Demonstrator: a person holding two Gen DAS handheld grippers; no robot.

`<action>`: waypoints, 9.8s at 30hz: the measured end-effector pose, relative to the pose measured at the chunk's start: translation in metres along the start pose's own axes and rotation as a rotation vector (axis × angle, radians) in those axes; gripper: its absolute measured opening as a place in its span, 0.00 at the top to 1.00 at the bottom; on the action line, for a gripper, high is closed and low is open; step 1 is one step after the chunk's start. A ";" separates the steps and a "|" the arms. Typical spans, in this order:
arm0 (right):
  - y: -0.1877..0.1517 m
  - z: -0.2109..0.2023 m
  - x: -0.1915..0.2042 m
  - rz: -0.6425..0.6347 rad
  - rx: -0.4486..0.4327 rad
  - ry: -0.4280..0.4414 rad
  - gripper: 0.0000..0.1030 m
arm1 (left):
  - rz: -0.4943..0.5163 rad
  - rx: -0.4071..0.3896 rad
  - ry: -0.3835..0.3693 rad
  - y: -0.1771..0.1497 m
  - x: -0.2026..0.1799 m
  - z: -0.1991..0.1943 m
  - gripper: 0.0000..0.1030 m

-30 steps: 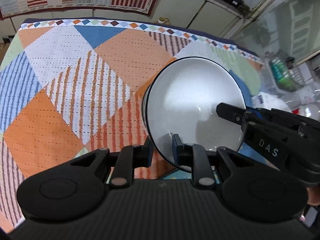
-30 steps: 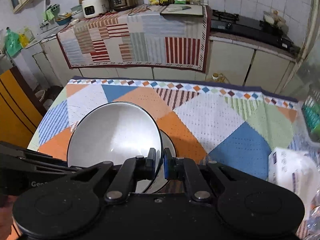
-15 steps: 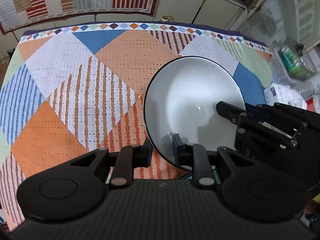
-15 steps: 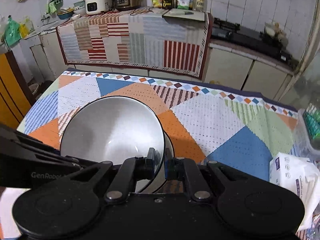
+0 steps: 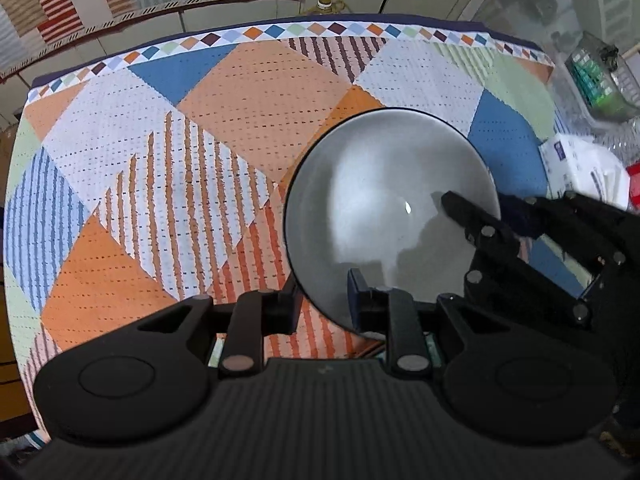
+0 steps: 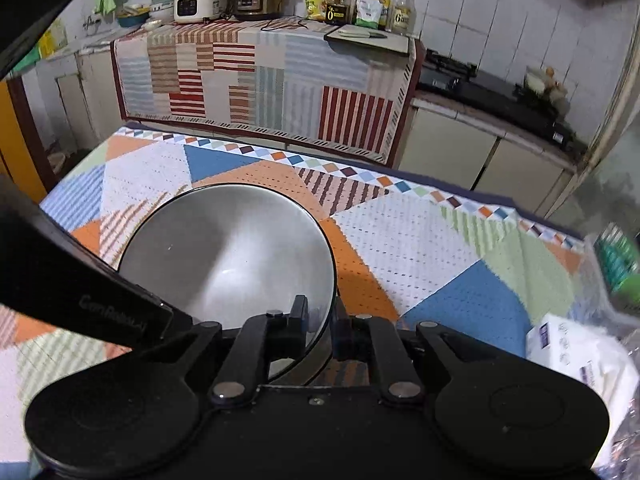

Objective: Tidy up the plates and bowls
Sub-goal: 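Lower the second bowl into the first bowl and open the right tool, then move the right tool to the white bowl near the bottles and grasp its rim, then carry the bowl onto the bowl stack and open the right tool, then grasp the rim of the stacked bowls with the right tool, then carry the bowl stack onto the teal egg plate and lower it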

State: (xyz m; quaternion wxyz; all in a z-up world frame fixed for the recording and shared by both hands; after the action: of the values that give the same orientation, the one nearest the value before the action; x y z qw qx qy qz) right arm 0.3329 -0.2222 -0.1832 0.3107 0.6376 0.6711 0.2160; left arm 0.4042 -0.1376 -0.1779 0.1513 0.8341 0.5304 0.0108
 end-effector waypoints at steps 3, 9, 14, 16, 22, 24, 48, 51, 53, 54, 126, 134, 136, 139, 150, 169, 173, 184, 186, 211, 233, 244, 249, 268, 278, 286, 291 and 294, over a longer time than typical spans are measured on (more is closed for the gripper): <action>-0.003 0.001 0.001 -0.044 -0.002 -0.053 0.86 | 0.057 0.014 0.030 0.002 -0.007 0.001 0.79; -0.005 0.006 0.000 -0.046 -0.001 -0.056 0.85 | -0.007 0.003 -0.016 0.003 0.002 -0.002 0.79; -0.009 -0.004 -0.003 -0.004 0.006 -0.019 0.82 | -0.013 -0.070 -0.019 -0.010 0.003 -0.022 0.79; -0.011 -0.017 -0.010 0.057 -0.011 0.014 0.81 | -0.002 -0.099 -0.022 -0.017 0.001 -0.035 0.79; -0.030 -0.072 -0.039 0.177 -0.086 0.055 0.78 | 0.040 -0.181 -0.054 -0.036 -0.013 -0.074 0.79; -0.039 -0.090 -0.051 0.208 -0.097 0.056 0.78 | 0.060 -0.198 -0.078 -0.042 -0.021 -0.085 0.79; -0.135 -0.211 -0.107 0.095 -0.179 -0.117 0.76 | 0.390 -0.299 -0.182 -0.107 -0.162 -0.133 0.74; -0.150 -0.204 -0.117 0.129 -0.154 -0.143 0.76 | 0.390 -0.293 -0.228 -0.113 -0.173 -0.123 0.74; -0.161 -0.199 -0.124 0.155 -0.135 -0.159 0.76 | 0.397 -0.290 -0.250 -0.117 -0.180 -0.115 0.74; -0.165 -0.196 -0.127 0.163 -0.124 -0.162 0.76 | 0.402 -0.287 -0.258 -0.119 -0.183 -0.111 0.74; -0.188 -0.170 -0.125 0.724 0.048 0.002 0.85 | 0.251 -0.217 -0.252 -0.146 -0.173 -0.071 0.85; -0.150 -0.180 -0.093 0.643 -0.001 0.062 0.85 | 0.155 -0.320 -0.244 -0.145 -0.129 -0.118 0.85; -0.144 -0.181 -0.083 0.643 -0.023 0.083 0.85 | 0.126 -0.344 -0.242 -0.147 -0.115 -0.129 0.85; -0.139 -0.178 -0.065 0.646 -0.046 0.124 0.85 | 0.096 -0.381 -0.226 -0.150 -0.097 -0.142 0.85; -0.110 -0.166 -0.033 0.601 -0.054 0.222 0.85 | 0.077 -0.466 -0.144 -0.146 -0.064 -0.168 0.85; -0.030 -0.118 -0.013 0.426 -0.019 0.228 0.85 | 0.002 -0.577 0.039 -0.099 -0.027 -0.152 0.85; -0.009 -0.102 -0.011 0.357 0.011 0.205 0.85 | -0.062 -0.564 -0.003 -0.088 -0.007 -0.132 0.85; 0.011 -0.059 -0.006 0.215 0.049 0.113 0.85 | -0.077 -0.466 -0.047 -0.048 0.010 -0.076 0.85; 0.013 -0.053 -0.005 0.188 0.033 0.096 0.85 | -0.057 -0.449 -0.032 -0.040 0.008 -0.070 0.85; 0.000 -0.034 0.008 -0.083 -0.085 -0.074 0.80 | -0.052 -0.346 -0.012 -0.033 0.007 -0.033 0.85; -0.013 -0.059 -0.038 0.385 0.017 0.241 0.38 | -0.103 -0.399 -0.177 -0.042 0.046 -0.057 0.41; -0.036 0.021 -0.049 0.628 0.211 0.270 0.31 | -0.325 -0.282 -0.350 -0.030 0.059 0.016 0.45; -0.042 0.031 -0.045 0.646 0.164 0.288 0.41 | -0.357 -0.287 -0.383 -0.030 0.057 0.028 0.62; -0.035 0.039 -0.050 0.714 0.122 0.428 0.49 | -0.248 -0.300 -0.349 -0.017 0.037 0.014 0.69; -0.031 0.003 -0.045 0.736 0.058 0.479 0.49 | -0.165 -0.347 -0.307 -0.035 0.027 -0.039 0.69; -0.040 -0.052 -0.030 0.718 0.026 0.493 0.49 | -0.154 -0.374 -0.303 -0.078 0.015 -0.087 0.69; -0.054 -0.085 -0.024 0.713 0.009 0.496 0.49 | -0.135 -0.378 -0.304 -0.102 0.004 -0.109 0.69; -0.064 -0.099 -0.021 0.717 -0.005 0.500 0.49 | -0.125 -0.374 -0.295 -0.118 -0.003 -0.116 0.69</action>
State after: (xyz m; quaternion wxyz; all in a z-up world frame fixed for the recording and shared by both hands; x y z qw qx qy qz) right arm 0.2179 -0.2380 -0.1539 0.0458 0.7576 0.4612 0.4596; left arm 0.2783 -0.0661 -0.0977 0.3794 0.7497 0.5418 -0.0223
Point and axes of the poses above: each gripper's, at about its wrist camera, not at the fingertips, and z roughly the way its jaws point, x to its left, y to its top, the point moved 5 cm from there along z, roughly the way its jaws point, and after that the axes turned 3 degrees about z, right-handed, at the moved point
